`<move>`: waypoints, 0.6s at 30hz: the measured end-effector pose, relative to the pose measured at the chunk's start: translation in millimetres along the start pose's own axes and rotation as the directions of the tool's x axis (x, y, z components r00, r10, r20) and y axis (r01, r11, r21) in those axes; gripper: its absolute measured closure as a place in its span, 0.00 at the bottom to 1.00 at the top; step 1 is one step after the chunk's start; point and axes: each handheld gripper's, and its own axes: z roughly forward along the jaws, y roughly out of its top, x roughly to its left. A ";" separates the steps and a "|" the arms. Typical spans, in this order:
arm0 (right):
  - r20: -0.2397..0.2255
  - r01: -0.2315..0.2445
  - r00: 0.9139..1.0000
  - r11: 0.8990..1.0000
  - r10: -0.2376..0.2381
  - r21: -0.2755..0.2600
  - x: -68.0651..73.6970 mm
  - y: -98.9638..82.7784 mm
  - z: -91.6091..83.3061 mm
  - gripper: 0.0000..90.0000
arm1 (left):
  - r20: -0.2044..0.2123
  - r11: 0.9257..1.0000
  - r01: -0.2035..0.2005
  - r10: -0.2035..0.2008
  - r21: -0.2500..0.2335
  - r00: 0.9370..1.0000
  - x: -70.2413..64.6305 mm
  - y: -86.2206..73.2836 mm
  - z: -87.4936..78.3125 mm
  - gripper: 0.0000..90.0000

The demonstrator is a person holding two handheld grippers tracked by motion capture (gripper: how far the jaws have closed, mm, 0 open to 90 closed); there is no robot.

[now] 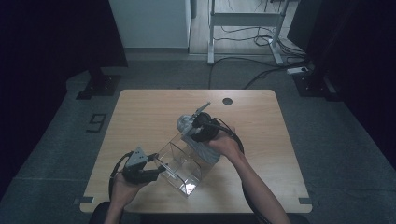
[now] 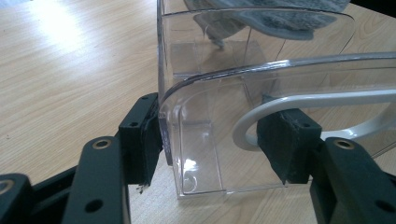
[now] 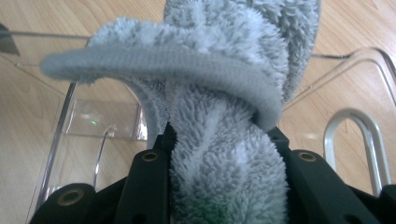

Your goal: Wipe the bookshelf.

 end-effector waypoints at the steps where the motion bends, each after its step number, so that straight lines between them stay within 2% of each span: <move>1: -0.003 -0.003 1.000 1.000 0.003 -0.003 -0.1 -2.0 -1.2 0.70 | 0.000 1.000 0.000 0.000 0.000 1.000 0.0 0.0 0.0 0.46; 18: -0.024 -0.034 0.999 0.999 0.034 -0.037 -1.0 -37.5 -20.4 0.70 | 0.000 1.000 -0.001 0.001 0.003 1.000 0.2 0.1 -0.1 0.46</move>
